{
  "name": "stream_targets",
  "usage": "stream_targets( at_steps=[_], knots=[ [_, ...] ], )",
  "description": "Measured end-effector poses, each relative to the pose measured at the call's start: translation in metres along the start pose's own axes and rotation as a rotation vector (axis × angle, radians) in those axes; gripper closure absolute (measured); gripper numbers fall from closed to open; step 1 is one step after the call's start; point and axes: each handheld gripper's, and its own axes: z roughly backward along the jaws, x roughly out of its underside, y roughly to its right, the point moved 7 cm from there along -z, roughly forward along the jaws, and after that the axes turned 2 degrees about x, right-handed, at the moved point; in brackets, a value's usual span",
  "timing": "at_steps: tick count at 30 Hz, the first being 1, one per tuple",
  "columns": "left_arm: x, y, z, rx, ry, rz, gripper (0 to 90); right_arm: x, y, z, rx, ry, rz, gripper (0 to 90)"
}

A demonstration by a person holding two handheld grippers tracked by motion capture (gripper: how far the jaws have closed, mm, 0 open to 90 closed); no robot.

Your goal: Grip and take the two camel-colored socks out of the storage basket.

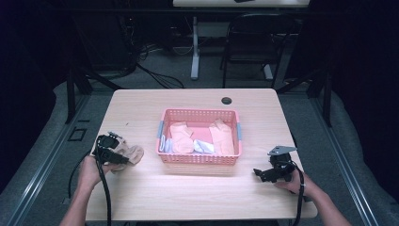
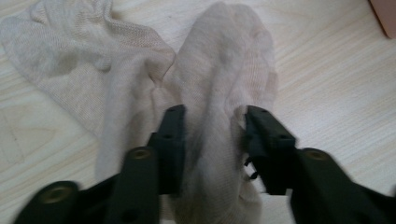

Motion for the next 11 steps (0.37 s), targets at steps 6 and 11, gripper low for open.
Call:
stream_targets(
  at_steps=[6,11],
  knots=[
    [0.008,-0.001,0.019,-0.056,0.068,0.028,15.2,0.000,0.000,0.000,-0.001,0.000,0.000,0.0],
    [0.022,-0.001,0.024,-0.079,0.059,0.039,5.3,0.000,0.000,0.000,-0.003,-0.005,0.008,0.0]
  ],
)
